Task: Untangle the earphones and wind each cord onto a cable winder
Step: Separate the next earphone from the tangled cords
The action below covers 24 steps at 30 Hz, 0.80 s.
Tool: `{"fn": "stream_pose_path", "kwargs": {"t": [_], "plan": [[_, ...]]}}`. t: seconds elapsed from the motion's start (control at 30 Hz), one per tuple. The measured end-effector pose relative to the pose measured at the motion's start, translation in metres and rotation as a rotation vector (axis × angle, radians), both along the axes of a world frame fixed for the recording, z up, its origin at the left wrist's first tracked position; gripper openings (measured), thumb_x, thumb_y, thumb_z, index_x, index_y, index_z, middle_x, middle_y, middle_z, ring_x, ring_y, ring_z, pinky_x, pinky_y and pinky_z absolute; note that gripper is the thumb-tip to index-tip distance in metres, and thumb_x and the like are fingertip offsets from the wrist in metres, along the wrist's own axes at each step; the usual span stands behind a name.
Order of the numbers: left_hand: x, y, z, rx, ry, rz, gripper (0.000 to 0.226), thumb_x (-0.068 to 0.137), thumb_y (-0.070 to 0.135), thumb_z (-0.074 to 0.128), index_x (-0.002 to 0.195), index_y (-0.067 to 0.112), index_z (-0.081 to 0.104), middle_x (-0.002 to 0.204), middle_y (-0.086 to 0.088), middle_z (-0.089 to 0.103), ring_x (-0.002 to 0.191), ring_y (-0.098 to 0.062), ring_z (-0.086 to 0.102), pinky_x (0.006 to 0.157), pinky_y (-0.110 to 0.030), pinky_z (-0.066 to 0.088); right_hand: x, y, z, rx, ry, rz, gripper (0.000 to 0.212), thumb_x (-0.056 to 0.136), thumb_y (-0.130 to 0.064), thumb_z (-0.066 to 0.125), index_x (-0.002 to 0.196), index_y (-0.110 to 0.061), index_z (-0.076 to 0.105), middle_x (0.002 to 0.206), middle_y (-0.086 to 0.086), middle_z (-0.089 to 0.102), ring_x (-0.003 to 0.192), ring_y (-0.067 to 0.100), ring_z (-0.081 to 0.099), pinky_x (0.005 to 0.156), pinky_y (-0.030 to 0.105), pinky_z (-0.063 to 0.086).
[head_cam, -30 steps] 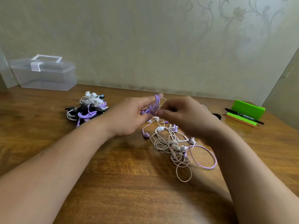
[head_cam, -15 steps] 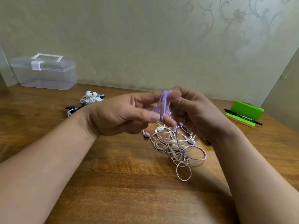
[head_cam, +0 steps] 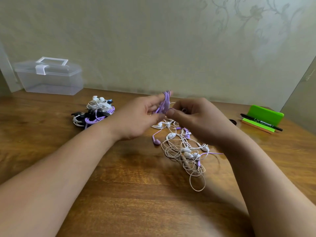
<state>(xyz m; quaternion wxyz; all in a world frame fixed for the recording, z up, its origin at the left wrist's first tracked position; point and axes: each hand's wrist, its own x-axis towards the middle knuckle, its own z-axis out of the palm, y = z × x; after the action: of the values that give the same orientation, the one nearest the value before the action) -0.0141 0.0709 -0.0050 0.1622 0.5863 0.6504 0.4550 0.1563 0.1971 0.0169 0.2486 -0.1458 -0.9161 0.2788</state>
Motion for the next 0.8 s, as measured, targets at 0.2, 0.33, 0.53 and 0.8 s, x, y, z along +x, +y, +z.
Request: {"fn": "stream_pose_path", "kwargs": {"t": [0.2, 0.33, 0.53, 0.8], "plan": [[0.014, -0.004, 0.007, -0.107, 0.032, -0.081, 0.041, 0.109, 0.017, 0.048, 0.146, 0.035, 0.049, 0.116, 0.003, 0.073, 0.077, 0.015, 0.065, 0.076, -0.007, 0.051, 0.002, 0.007, 0.000, -0.007, 0.081, -0.058, 0.018, 0.098, -0.029, 0.070, 0.085, -0.017, 0.071, 0.062, 0.002, 0.056, 0.051, 0.005, 0.040, 0.052, 0.023, 0.030], [0.011, -0.007, 0.006, -0.172, 0.034, -0.129, 0.028, 0.111, 0.024, 0.045, 0.128, 0.031, 0.066, 0.109, -0.004, 0.072, 0.104, -0.006, 0.070, 0.087, -0.033, 0.057, 0.002, 0.010, 0.001, -0.093, 0.146, 0.001, 0.010, 0.096, -0.026, 0.075, 0.094, -0.017, 0.072, 0.074, 0.011, 0.064, 0.057, 0.006, 0.047, 0.058, 0.026, 0.037], [0.018, -0.012, 0.013, -0.270, -0.016, -0.300, 0.021, 0.105, 0.029, 0.058, 0.121, 0.026, 0.072, 0.101, -0.005, 0.079, 0.083, -0.008, 0.060, 0.090, -0.039, 0.051, 0.003, 0.023, 0.001, -0.528, 0.274, 0.201, 0.025, 0.093, -0.016, 0.076, 0.115, -0.012, 0.065, 0.073, 0.001, 0.059, 0.053, 0.010, 0.040, 0.050, 0.021, 0.033], [0.015, -0.015, 0.019, -0.058, -0.532, -0.411, 0.041, 0.095, 0.025, 0.058, 0.135, 0.026, 0.068, 0.106, -0.019, 0.076, 0.041, -0.003, 0.038, 0.046, -0.024, 0.014, -0.005, 0.022, -0.012, -0.707, 0.256, 0.252, 0.018, 0.098, -0.023, 0.066, 0.097, -0.005, 0.065, 0.068, 0.003, 0.053, 0.056, 0.018, 0.030, 0.051, 0.022, 0.027]]}}
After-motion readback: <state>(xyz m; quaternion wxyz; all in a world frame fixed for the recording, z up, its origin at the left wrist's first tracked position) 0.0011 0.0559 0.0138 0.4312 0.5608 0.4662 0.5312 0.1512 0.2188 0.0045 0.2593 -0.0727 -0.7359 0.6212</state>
